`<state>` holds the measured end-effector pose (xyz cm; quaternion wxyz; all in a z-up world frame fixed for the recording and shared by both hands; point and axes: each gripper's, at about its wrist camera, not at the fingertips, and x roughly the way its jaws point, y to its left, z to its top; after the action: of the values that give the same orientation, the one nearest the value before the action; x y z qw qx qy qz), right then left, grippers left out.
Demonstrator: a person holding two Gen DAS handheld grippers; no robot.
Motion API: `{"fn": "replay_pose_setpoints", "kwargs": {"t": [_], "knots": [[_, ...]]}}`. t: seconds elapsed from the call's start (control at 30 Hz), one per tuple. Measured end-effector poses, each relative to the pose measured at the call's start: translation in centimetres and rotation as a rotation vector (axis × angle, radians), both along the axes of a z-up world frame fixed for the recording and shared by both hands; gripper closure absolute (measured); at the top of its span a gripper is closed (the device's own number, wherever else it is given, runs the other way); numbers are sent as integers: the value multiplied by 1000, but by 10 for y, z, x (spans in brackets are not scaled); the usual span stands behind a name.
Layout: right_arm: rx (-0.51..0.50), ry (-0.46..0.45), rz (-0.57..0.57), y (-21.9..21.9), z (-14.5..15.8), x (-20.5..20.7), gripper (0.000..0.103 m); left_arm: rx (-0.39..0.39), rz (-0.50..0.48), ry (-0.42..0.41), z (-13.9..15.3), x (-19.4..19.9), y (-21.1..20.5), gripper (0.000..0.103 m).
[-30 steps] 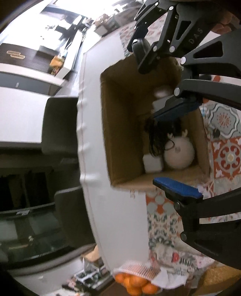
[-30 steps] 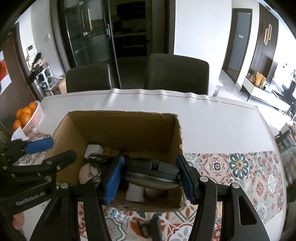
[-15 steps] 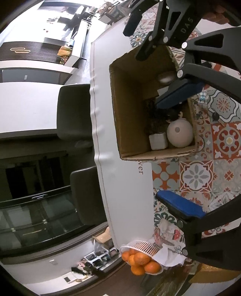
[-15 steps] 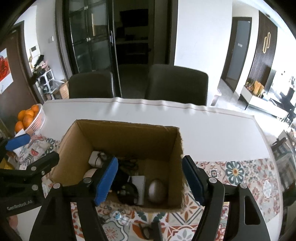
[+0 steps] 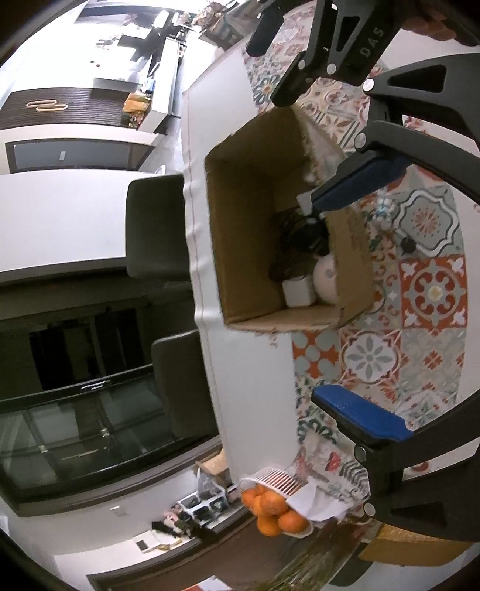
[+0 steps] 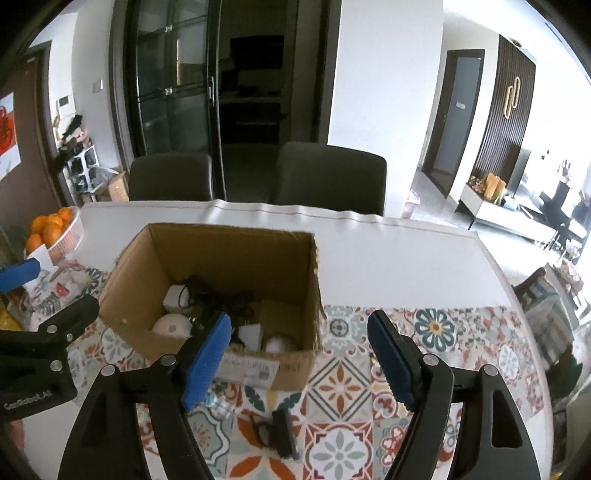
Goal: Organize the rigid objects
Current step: 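Move both tools back toward the flashlight and figurine on the table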
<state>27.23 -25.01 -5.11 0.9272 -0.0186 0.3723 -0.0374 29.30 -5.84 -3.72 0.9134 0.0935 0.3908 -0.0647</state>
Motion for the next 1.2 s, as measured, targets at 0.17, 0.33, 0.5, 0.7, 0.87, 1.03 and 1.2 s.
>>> {"fn": "replay_pose_setpoints", "kwargs": {"t": [0.17,0.33,0.5,0.7,0.87,1.03,1.2], "knots": [[3,-18,-6,-4,-6,-18,27,-15,6,20,-11,-13,-1,6],[-3,-12,7,0,-21,-31,27,-26,6,61,-30,-25,1,6],[26,15,15,3,-40,-39,27,-14,11,82,-44,-33,4,7],[58,54,27,5,-65,-46,27,-10,12,133,-66,-42,8,7],[61,91,40,8,-83,-48,27,-11,13,181,-86,-45,9,7],[64,123,47,7,-99,-49,27,-11,13,210,-101,-46,8,7],[58,145,63,7,-113,-49,27,-17,2,229,-116,-48,7,7]]}}
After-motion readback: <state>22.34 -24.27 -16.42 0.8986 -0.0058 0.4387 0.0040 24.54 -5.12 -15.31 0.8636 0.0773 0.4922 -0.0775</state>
